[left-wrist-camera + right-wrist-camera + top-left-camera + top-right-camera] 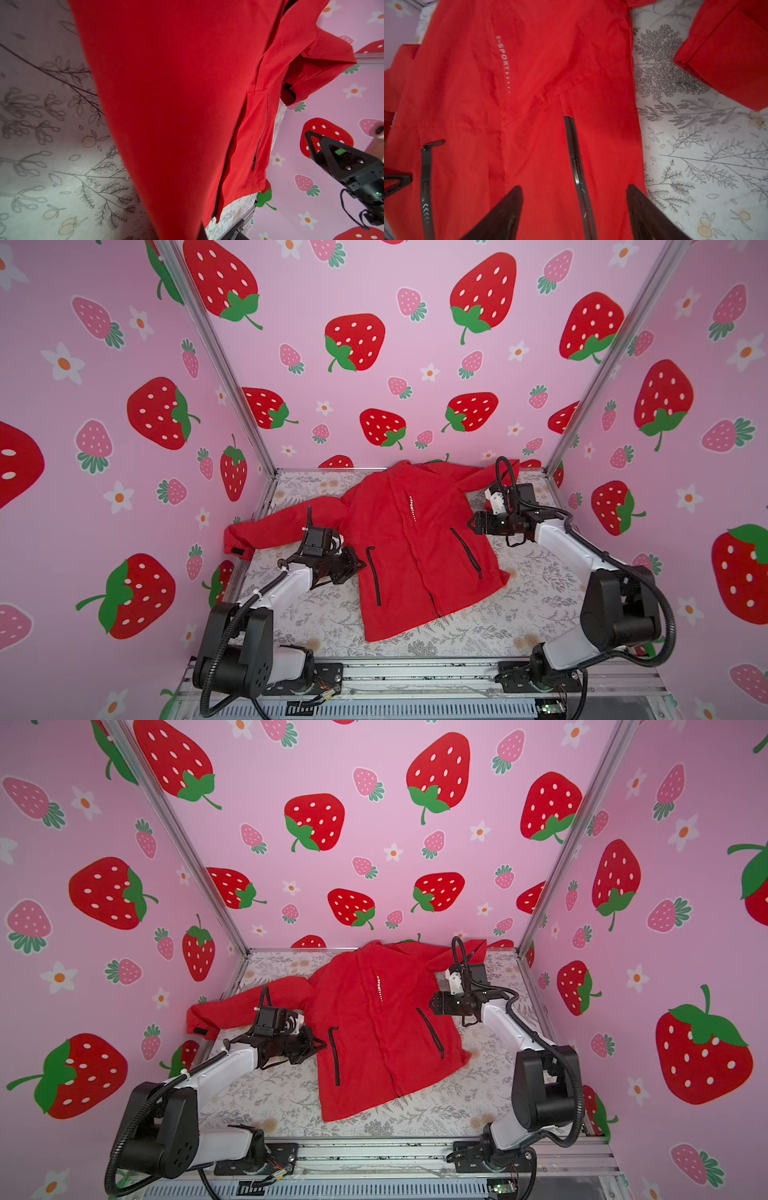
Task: Unzip the jacket
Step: Flatten out the jacket at the center of the board.
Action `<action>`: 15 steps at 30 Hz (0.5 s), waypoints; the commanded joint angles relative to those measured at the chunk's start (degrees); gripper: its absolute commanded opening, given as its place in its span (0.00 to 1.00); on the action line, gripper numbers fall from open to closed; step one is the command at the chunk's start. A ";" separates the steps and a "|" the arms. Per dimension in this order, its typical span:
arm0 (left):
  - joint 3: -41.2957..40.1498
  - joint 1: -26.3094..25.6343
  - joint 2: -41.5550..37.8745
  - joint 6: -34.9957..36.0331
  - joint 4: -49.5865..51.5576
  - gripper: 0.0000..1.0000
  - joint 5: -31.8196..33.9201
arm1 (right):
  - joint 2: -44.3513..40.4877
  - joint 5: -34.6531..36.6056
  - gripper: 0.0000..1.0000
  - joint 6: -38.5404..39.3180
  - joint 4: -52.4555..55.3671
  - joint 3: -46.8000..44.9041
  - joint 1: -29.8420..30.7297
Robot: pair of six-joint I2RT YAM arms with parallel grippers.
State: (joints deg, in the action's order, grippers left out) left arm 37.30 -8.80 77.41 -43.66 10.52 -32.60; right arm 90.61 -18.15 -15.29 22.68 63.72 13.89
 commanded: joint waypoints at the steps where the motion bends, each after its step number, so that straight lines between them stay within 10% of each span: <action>1: -0.62 -0.17 0.47 2.62 0.41 0.00 -0.20 | -0.19 3.57 0.79 -0.96 5.39 -2.31 -1.93; 15: -0.29 -0.13 7.29 6.22 0.71 0.00 2.02 | 2.38 5.05 0.61 6.53 4.91 -9.26 -3.96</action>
State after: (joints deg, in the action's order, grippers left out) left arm 37.01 -8.84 84.49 -38.61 10.85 -30.76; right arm 91.09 -15.09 -11.07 27.07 54.37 10.31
